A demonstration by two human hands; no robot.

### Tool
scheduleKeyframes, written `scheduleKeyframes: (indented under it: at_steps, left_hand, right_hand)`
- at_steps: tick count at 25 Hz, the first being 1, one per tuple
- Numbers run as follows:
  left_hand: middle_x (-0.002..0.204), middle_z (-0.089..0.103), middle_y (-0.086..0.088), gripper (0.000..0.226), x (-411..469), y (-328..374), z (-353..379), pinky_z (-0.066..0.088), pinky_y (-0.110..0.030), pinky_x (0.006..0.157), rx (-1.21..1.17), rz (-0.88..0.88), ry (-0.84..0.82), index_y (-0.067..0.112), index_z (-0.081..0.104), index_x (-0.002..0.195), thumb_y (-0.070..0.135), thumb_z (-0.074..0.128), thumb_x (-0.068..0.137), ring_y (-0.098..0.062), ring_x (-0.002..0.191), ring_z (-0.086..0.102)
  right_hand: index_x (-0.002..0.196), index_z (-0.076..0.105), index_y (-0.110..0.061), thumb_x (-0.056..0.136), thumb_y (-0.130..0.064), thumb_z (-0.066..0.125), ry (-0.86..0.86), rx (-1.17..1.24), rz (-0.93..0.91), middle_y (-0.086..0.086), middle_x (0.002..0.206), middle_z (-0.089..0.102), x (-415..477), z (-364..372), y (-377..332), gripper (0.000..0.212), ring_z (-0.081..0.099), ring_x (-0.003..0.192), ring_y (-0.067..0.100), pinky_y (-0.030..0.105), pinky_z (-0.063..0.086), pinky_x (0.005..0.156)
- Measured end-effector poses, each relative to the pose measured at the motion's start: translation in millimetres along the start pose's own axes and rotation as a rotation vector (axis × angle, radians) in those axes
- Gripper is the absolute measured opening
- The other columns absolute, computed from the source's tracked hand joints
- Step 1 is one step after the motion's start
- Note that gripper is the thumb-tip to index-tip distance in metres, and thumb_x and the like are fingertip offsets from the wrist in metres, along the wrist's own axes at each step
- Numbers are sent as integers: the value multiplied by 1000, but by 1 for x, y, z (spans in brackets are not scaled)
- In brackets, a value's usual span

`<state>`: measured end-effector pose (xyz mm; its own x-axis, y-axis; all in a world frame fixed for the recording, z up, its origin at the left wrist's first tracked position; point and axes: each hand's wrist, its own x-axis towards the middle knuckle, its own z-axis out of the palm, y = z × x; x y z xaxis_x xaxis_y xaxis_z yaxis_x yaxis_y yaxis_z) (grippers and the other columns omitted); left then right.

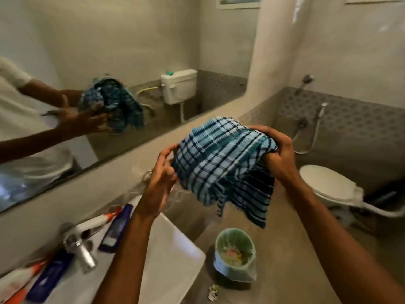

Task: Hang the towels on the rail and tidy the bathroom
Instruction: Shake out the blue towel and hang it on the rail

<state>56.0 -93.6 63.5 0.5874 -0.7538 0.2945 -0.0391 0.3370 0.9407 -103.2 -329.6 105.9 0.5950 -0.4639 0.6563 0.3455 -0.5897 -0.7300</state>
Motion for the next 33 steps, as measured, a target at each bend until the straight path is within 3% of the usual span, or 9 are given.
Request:
scheduleKeyframes:
  at_steps: [5,10,12,15,18,23,28,31,33]
  left_hand:
    - [112,72,-8,64,20,-77,122,55,-38,90,186,-419,-297,12,66,113,61,68,72,-30,109,66]
    - [105,75,-7,33,2,-129,235,56,-38,86,-106,-544,-108,14,69,107,39,50,96,-24,100,70]
    - [99,75,-3,33,-1,-134,264,56,-35,83,43,-468,-143,21,70,94,41,44,99,-20,95,70]
    - [89,73,3,48,1,-137,287,55,-36,76,660,-118,-397,22,69,97,54,34,98,-17,84,67]
    - [91,72,2,52,10,-127,298,55,-36,77,808,47,-326,23,67,99,58,29,97,-14,83,65]
    - [102,72,-2,37,26,-98,346,54,-39,91,159,-335,-230,25,65,98,49,38,98,-17,98,68]
    - [95,74,0,38,48,-81,337,58,-31,80,119,-232,-106,21,66,96,47,38,99,-16,92,70]
    - [90,76,0,36,62,-68,343,59,-28,67,-85,-281,-100,21,65,98,44,38,100,-17,85,73]
    - [97,76,-9,42,66,-56,364,60,-34,71,-198,-338,-177,12,64,109,43,36,101,-22,86,73]
  right_hand:
    - [96,74,-6,68,8,59,193,-25,318,-8,86,76,-72,-82,28,35,70,83,6,24,54,79]
    - [118,61,-4,81,4,71,726,-179,735,4,110,63,-155,-142,60,40,60,95,8,27,50,94]
    - [107,65,0,92,-3,61,768,-25,932,10,103,61,-182,-147,62,16,57,89,19,28,54,89]
    - [106,74,-3,96,-30,47,1119,408,1239,17,108,70,-228,-150,64,40,68,102,27,34,52,98]
    - [131,60,-4,97,-48,45,738,853,1107,20,130,62,-245,-160,55,58,55,125,38,53,33,114]
    - [108,68,-7,99,-18,47,625,493,1168,15,108,72,-262,-168,66,26,72,89,23,38,60,80]
    - [86,65,-16,96,-17,49,1116,35,1135,12,97,66,-260,-192,83,19,61,88,28,34,47,76]
    - [84,64,-24,94,-30,56,939,-503,1083,4,95,61,-257,-219,78,14,61,88,30,34,48,73]
    - [98,65,-21,91,-27,66,767,-359,877,6,101,61,-239,-230,71,10,62,94,27,36,50,78]
